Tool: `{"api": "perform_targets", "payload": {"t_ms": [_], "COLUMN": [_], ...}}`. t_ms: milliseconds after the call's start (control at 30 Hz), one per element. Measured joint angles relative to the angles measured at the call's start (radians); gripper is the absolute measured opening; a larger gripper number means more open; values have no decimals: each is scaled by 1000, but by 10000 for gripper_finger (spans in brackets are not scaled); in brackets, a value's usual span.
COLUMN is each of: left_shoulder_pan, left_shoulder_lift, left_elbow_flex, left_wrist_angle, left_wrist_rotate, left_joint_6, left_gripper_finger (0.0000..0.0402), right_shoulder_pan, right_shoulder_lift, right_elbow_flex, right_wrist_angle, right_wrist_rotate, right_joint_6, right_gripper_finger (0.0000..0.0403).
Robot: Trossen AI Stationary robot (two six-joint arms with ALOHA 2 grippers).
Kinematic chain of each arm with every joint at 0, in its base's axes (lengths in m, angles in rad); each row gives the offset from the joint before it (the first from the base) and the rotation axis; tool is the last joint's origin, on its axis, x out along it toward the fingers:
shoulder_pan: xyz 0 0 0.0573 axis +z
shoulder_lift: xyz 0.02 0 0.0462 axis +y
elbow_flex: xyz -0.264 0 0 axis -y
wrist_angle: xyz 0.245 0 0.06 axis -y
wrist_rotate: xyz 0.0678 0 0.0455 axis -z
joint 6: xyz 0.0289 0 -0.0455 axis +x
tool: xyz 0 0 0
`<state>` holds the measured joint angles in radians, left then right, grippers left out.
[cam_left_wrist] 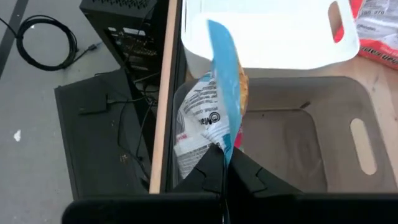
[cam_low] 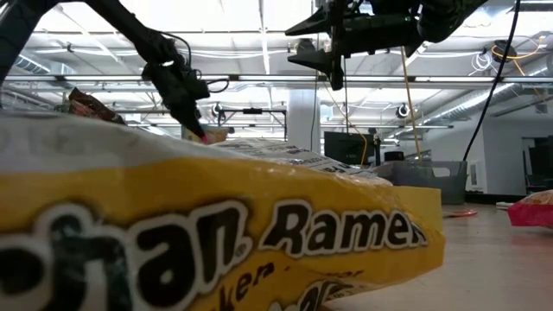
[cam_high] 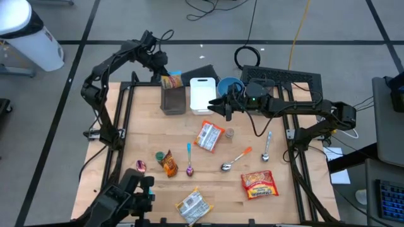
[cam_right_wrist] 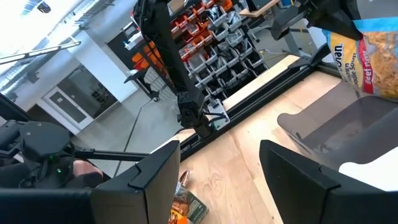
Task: Pick & Place Food Item
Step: Put the blue noodle pack into the left black bin
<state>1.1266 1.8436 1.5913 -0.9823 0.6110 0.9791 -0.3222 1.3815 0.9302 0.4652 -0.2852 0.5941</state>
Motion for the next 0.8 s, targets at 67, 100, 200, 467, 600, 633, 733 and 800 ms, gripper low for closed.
{"api": "perform_targets", "payload": {"t_ms": [67,100,200,467,600,633,733,800], "left_shoulder_pan": [1,1,6,18,21,22,28,30], "left_shoulder_lift": [6,9,18,59,77,80,81,81], "left_elbow_flex": [0,0,0,0,0,0,0,0], "left_wrist_angle": [4,11,26,55,59,59,62,69], "left_wrist_rotate": [0,0,20,46,46,46,46,46], "left_joint_6": [7,7,6,-8,-10,-9,-1,6], "left_gripper_finger": [0,0,0,0,0,0,0,0], "right_shoulder_pan": [0,0,0,-18,-26,-27,-30,-32], "right_shoulder_lift": [0,0,0,0,0,0,0,0], "right_elbow_flex": [0,0,0,0,0,0,0,0], "right_wrist_angle": [1,1,0,1,1,0,0,0], "right_wrist_rotate": [0,0,0,0,0,0,-1,0], "right_joint_6": [-2,-2,-3,18,23,23,26,26], "right_gripper_finger": [213,213,212,212,211,211,211,212]}}
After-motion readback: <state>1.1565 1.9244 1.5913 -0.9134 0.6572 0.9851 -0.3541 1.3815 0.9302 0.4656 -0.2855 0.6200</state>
